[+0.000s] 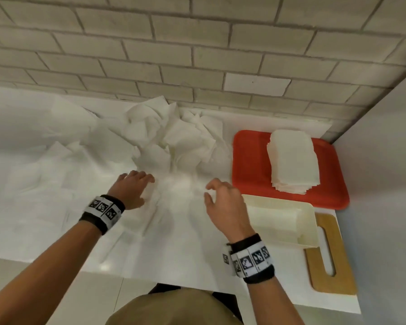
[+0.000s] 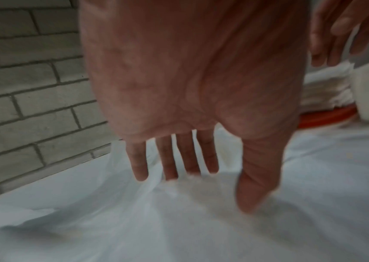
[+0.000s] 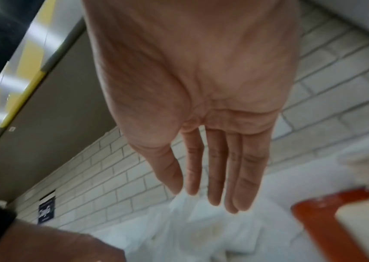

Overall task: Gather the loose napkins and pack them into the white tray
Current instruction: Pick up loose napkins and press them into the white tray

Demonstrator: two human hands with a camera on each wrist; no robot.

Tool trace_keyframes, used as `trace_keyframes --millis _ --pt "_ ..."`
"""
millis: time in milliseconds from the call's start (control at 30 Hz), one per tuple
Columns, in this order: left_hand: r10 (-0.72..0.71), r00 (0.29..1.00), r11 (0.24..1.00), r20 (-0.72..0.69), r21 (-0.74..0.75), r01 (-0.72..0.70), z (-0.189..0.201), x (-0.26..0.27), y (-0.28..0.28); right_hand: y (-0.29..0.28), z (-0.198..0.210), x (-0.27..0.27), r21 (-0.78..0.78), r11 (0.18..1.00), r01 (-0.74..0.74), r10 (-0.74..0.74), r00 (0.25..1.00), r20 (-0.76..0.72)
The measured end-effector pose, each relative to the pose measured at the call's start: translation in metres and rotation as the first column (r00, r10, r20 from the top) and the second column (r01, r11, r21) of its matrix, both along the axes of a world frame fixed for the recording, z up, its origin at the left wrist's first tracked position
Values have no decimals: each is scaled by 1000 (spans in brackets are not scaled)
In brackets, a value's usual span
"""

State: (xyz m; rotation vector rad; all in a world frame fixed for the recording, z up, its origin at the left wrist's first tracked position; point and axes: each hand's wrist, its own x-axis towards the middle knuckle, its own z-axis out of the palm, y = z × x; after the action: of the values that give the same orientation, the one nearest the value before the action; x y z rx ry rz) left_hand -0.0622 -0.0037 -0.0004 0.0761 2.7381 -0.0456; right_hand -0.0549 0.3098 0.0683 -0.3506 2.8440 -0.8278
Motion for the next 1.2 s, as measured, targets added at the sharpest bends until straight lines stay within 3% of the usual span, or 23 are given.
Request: trace_keyframes --millis 67,133,200,267,300,367,467,633,767,867,1033,1133,1200 --pt "-68 994 995 84 -71 75 -7 2 -23 -35 -22 -5 -49 997 -59 62 996 62" --pt "-115 992 991 57 -62 118 -16 4 -34 -67 -46 -8 -154 984 -95 118 982 150" --pt "-134 990 991 -53 8 134 -19 4 -38 -94 -65 -9 -287 955 -74 142 964 226" --pt "-90 974 968 -207 212 134 -19 5 -40 -114 -76 -8 -412 911 -17 156 939 307" --pt "-39 965 923 -260 360 135 -15 7 -39 -120 -81 -7 -459 888 11 159 930 330" --pt "81 956 764 -281 634 122 -2 10 -33 -127 -85 -4 -517 854 62 134 934 332" --pt "231 947 569 -224 820 55 24 11 -20 -123 -79 -2 -587 800 121 58 959 276" --pt "240 971 587 -7 798 -140 25 8 -27 -91 -73 -9 -637 728 254 -97 958 271" --pt "401 913 613 72 720 -326 -12 11 -23 -76 -95 -9 -416 839 351 -192 906 377" --pt "422 898 653 130 644 -400 -38 14 -18 -63 -119 -2 -309 878 366 -179 850 496" --pt "515 855 609 64 674 -418 -27 14 -28 -34 -118 0 -274 863 426 -271 845 461" --pt "499 867 591 9 728 -347 4 15 -38 -19 -95 -3 -351 835 424 -309 889 339" --pt "471 882 534 -5 798 -281 24 18 -40 -14 -71 -3 -461 803 377 -265 919 291"
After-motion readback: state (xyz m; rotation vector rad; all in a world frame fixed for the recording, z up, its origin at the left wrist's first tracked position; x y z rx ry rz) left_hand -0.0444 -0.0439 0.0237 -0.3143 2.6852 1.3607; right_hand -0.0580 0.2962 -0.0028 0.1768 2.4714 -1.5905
